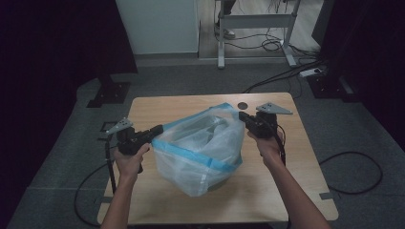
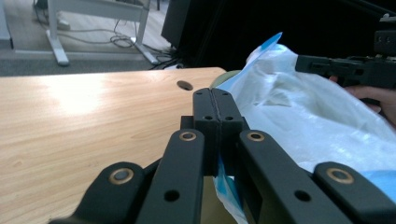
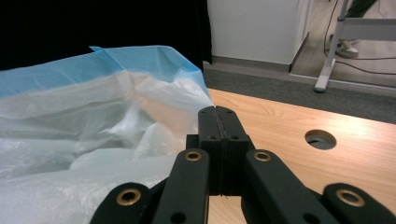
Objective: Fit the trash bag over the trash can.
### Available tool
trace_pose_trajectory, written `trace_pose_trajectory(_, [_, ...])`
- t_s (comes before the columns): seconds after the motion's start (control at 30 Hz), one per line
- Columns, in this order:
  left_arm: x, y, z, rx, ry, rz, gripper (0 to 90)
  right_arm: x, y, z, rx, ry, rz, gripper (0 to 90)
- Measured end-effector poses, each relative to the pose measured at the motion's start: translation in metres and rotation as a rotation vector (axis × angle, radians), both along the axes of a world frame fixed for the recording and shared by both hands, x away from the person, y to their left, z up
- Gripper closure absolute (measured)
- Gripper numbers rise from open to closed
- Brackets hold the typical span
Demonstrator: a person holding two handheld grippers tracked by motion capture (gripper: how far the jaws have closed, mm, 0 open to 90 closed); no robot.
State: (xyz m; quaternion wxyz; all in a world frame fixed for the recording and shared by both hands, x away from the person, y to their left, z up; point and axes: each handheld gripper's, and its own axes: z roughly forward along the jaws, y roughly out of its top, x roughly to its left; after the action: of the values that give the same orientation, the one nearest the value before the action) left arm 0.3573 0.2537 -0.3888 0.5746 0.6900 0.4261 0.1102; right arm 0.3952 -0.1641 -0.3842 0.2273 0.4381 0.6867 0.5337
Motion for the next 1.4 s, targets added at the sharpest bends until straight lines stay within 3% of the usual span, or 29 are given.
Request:
trace_pose_trajectory(0.13, [0.009,0.001,-0.008,0.015,0.027,0.021,89.7,0.011,0.001,-0.006,0.008,0.004,0.002,88.9])
trace_pose_trajectory(0.27, [0.017,0.001,-0.030,0.031,0.091,0.034,89.7,0.024,0.004,-0.026,0.015,0.050,0.002,88.9])
trace_pose_trajectory(0.4, [0.019,-0.001,-0.041,0.033,0.134,0.032,89.7,0.028,0.005,-0.040,0.003,0.092,0.011,88.9])
trace_pose_trajectory(0.43, [0.020,-0.002,-0.047,0.041,0.151,0.028,89.7,0.031,0.007,-0.049,-0.003,0.135,0.026,88.8])
trace_pose_trajectory(0.5, [0.019,-0.004,-0.051,0.046,0.165,0.017,89.7,0.033,0.007,-0.056,-0.003,0.165,0.031,88.8])
trace_pose_trajectory(0.7, [0.012,-0.005,-0.058,0.050,0.160,0.003,89.7,0.030,0.001,-0.069,-0.016,0.195,0.018,88.5])
trace_pose_trajectory(0.77, [0.011,-0.004,-0.057,0.046,0.153,-0.002,89.6,0.026,-0.003,-0.069,-0.006,0.173,-0.015,77.1])
trace_pose_trajectory(0.83, [0.009,-0.004,-0.056,0.045,0.141,-0.001,89.6,0.020,-0.009,-0.062,0.011,0.111,-0.087,65.3])
trace_pose_trajectory(0.87, [0.008,-0.004,-0.055,0.042,0.134,-0.001,89.6,0.020,-0.009,-0.062,0.011,0.111,-0.087,65.3])
trace_pose_trajectory(0.9, [0.007,-0.003,-0.054,0.040,0.128,-0.002,89.5,0.011,-0.016,-0.050,0.036,0.050,-0.106,59.6])
trace_pose_trajectory(0.93, [0.007,-0.003,-0.053,0.036,0.122,0.000,89.5,0.011,-0.016,-0.050,0.036,0.050,-0.106,59.6])
trace_pose_trajectory(0.97, [0.006,-0.001,-0.051,0.032,0.115,0.002,89.5,-0.002,-0.020,-0.036,0.055,0.003,-0.092,53.9])
trace_pose_trajectory(1.0, [0.006,-0.001,-0.051,0.032,0.115,0.002,89.4,-0.002,-0.020,-0.036,0.055,0.003,-0.092,53.9])
trace_pose_trajectory(1.03, [0.006,0.000,-0.050,0.029,0.112,0.000,89.4,-0.018,-0.022,-0.023,0.071,-0.040,-0.060,52.7])
trace_pose_trajectory(1.07, [0.005,0.000,-0.049,0.024,0.109,0.001,89.4,-0.018,-0.022,-0.023,0.071,-0.040,-0.060,52.7])
trace_pose_trajectory(1.1, [0.005,0.001,-0.048,0.021,0.107,0.000,89.4,-0.034,-0.021,-0.012,0.088,-0.063,0.014,50.0])
trace_pose_trajectory(1.13, [0.004,0.001,-0.048,0.019,0.103,0.000,89.3,-0.043,-0.019,-0.008,0.086,-0.074,0.052,50.0])
trace_pose_trajectory(1.2, [0.002,0.002,-0.046,0.013,0.099,-0.002,89.2,-0.059,-0.012,-0.002,0.086,-0.077,0.142,44.1])
trace_pose_trajectory(1.23, [0.002,0.002,-0.046,0.013,0.099,-0.002,89.1,-0.059,-0.012,-0.002,0.086,-0.077,0.142,44.1])
trace_pose_trajectory(1.27, [0.002,0.002,-0.045,0.010,0.099,-0.001,89.1,-0.065,-0.008,0.001,0.082,-0.080,0.180,42.9])
trace_pose_trajectory(1.3, [0.002,0.002,-0.045,0.008,0.101,0.000,89.0,-0.075,0.000,0.004,0.077,-0.072,0.250,40.3])
trace_pose_trajectory(1.33, [0.001,0.002,-0.044,0.005,0.102,0.001,89.0,-0.075,0.000,0.004,0.077,-0.072,0.250,40.3])
trace_pose_trajectory(1.4, [0.001,0.003,-0.043,-0.001,0.101,0.001,88.9,-0.082,0.009,0.006,0.071,-0.057,0.311,37.6])
